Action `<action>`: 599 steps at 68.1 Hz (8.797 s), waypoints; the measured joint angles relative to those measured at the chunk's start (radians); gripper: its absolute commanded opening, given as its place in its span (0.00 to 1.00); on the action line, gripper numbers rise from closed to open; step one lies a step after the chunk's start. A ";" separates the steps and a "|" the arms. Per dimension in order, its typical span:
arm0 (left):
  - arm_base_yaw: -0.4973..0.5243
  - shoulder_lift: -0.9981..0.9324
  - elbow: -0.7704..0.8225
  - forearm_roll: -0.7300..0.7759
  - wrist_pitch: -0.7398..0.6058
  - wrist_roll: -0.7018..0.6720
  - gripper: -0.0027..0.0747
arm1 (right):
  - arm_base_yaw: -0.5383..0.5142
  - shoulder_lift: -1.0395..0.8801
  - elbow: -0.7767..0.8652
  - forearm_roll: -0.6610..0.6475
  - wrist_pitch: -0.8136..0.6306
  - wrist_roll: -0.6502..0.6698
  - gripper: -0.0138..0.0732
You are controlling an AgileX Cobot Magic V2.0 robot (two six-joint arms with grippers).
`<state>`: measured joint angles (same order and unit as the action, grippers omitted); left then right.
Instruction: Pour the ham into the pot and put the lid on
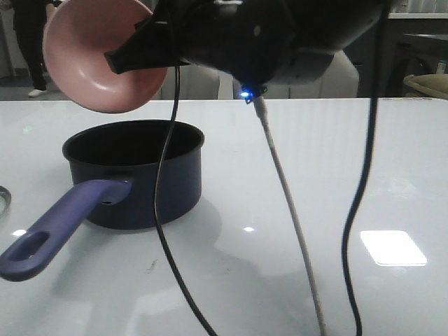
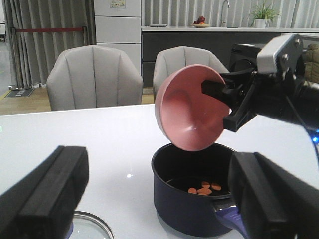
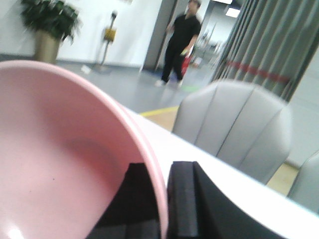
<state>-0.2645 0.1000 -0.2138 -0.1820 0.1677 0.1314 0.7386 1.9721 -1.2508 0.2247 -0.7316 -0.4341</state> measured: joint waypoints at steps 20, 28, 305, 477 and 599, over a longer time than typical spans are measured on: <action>0.000 0.000 0.000 0.000 0.000 0.000 0.83 | -0.031 -0.193 0.003 0.111 0.515 0.016 0.31; 0.000 0.000 0.000 0.000 0.000 0.000 0.83 | -0.084 -0.268 0.003 0.114 0.699 0.016 0.31; 0.000 0.204 -0.129 0.005 0.101 0.000 0.89 | -0.496 -1.821 1.070 0.072 0.936 0.155 0.34; 0.407 1.736 -0.975 0.038 0.673 -0.227 0.29 | -0.496 -1.821 1.072 0.072 0.940 0.155 0.34; -0.043 1.660 -1.367 0.066 0.821 -0.071 0.18 | -0.496 -1.821 1.072 0.072 0.940 0.153 0.34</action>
<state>-0.3072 1.7595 -1.5808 -0.1159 0.9886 0.0607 0.2421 0.1508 -0.1785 0.2965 0.2089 -0.2809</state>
